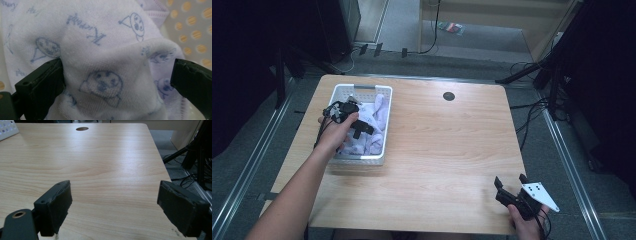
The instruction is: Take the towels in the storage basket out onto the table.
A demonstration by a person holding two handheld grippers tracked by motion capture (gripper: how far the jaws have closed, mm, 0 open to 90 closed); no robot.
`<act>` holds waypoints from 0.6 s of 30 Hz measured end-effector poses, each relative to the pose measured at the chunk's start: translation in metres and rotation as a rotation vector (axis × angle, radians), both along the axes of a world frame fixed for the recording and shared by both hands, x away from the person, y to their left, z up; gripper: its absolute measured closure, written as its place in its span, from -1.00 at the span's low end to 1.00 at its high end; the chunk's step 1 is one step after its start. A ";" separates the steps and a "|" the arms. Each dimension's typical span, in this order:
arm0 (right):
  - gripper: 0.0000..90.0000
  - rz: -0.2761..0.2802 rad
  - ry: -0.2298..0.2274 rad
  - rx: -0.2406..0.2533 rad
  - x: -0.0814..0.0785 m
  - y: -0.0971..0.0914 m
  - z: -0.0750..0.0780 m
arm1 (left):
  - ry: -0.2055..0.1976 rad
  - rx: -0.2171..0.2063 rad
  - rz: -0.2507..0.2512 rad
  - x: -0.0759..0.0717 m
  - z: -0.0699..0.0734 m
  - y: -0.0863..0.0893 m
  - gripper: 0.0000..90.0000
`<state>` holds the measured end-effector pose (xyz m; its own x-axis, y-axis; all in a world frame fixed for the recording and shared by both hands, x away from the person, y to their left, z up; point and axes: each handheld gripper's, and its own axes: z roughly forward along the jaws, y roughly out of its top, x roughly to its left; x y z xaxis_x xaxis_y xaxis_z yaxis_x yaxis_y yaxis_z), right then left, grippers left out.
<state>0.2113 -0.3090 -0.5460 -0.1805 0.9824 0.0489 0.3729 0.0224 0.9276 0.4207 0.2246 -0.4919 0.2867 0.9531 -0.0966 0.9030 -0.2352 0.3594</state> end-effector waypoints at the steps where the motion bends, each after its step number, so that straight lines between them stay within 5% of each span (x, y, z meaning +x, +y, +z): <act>1: -0.72 -0.002 0.001 -0.002 0.000 0.000 0.000 | 0.009 0.018 0.004 0.001 -0.003 -0.001 -1.00; 4: -0.72 -0.004 0.001 -0.004 0.000 0.000 0.000 | 0.011 0.044 0.012 0.002 -0.006 -0.003 -1.00; 6: -0.72 -0.003 0.002 -0.002 0.000 0.000 0.000 | 0.025 0.147 0.033 0.004 -0.016 -0.010 -1.00; 9: -0.72 -0.004 0.002 -0.003 0.000 0.000 0.000 | 0.028 0.204 0.016 0.005 -0.021 -0.016 -1.00; 18: -0.72 -0.004 0.004 -0.007 0.000 0.001 0.000 | 0.044 0.225 -0.015 0.007 -0.022 -0.017 -1.00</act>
<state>0.2116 -0.3085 -0.5460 -0.1765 0.9834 0.0429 0.3766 0.0272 0.9260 0.4279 0.2077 -0.5135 0.3008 0.9479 0.1048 0.9127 -0.3180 0.2566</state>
